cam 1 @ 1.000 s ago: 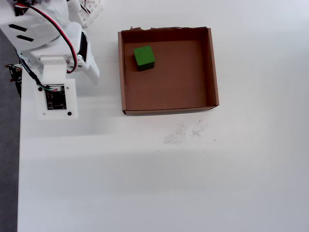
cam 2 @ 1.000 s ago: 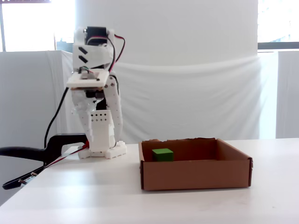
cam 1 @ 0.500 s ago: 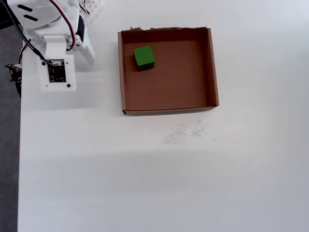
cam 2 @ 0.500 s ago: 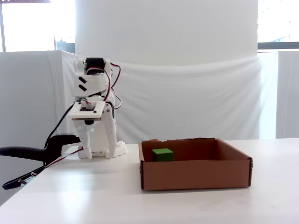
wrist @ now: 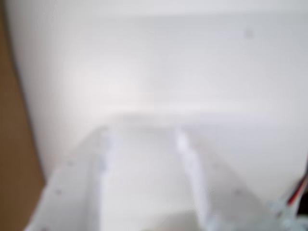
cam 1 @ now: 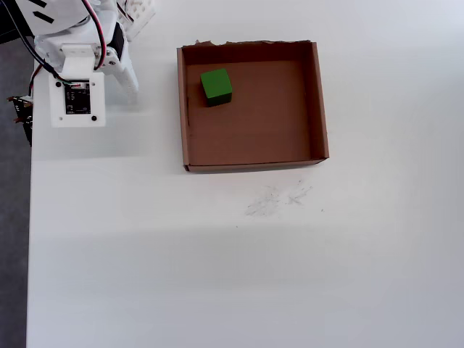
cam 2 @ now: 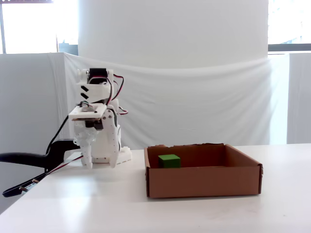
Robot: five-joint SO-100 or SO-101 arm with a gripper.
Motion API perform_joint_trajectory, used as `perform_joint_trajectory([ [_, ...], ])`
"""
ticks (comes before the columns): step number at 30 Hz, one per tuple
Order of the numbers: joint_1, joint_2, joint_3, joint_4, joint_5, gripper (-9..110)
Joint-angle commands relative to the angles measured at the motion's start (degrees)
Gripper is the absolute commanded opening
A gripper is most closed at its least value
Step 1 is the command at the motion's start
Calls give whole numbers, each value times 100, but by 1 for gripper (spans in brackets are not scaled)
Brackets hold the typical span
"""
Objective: Grasp a green cube and put it in a box.
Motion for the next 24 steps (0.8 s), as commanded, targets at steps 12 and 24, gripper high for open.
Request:
perform_joint_trajectory([
  [12,-35,44,-35,105,-35,18],
  [24,-70,44,-35,105,9,20],
])
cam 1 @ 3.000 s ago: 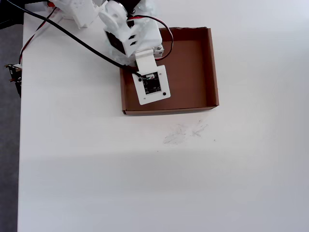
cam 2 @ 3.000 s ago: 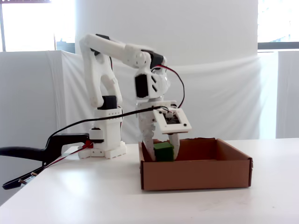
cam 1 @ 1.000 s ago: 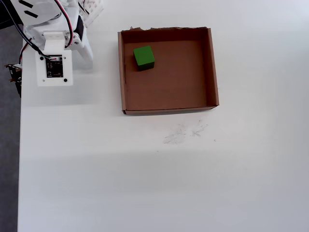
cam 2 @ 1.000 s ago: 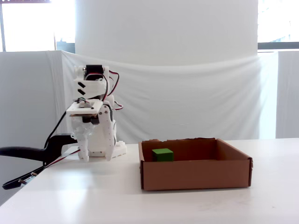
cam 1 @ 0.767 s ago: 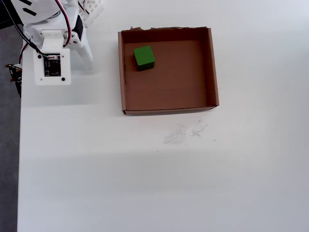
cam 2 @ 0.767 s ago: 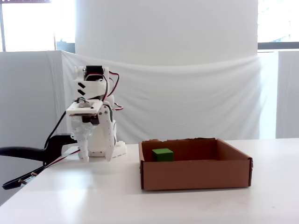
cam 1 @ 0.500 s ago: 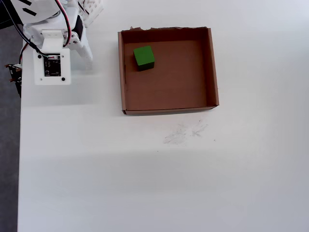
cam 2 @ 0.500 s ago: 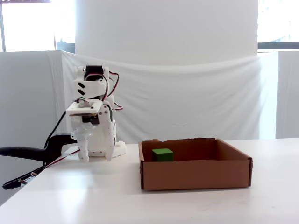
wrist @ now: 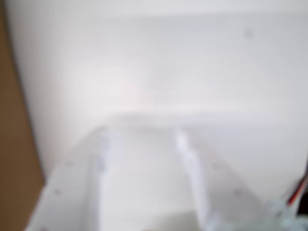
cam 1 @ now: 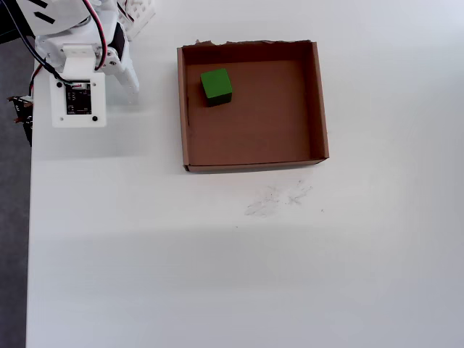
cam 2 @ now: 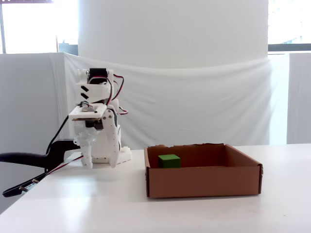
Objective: Grasp a green cube and put it in a box.
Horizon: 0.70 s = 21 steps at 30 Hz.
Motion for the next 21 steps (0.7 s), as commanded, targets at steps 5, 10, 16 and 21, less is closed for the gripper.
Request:
perform_joint_trajectory([
  [5,-70,44,-35,53,35,20],
  [10,-70,44,-35,62,114,20],
  [16,-70,44,-35,141,624,21],
  [21,-62,44,-35,79,2048,21],
])
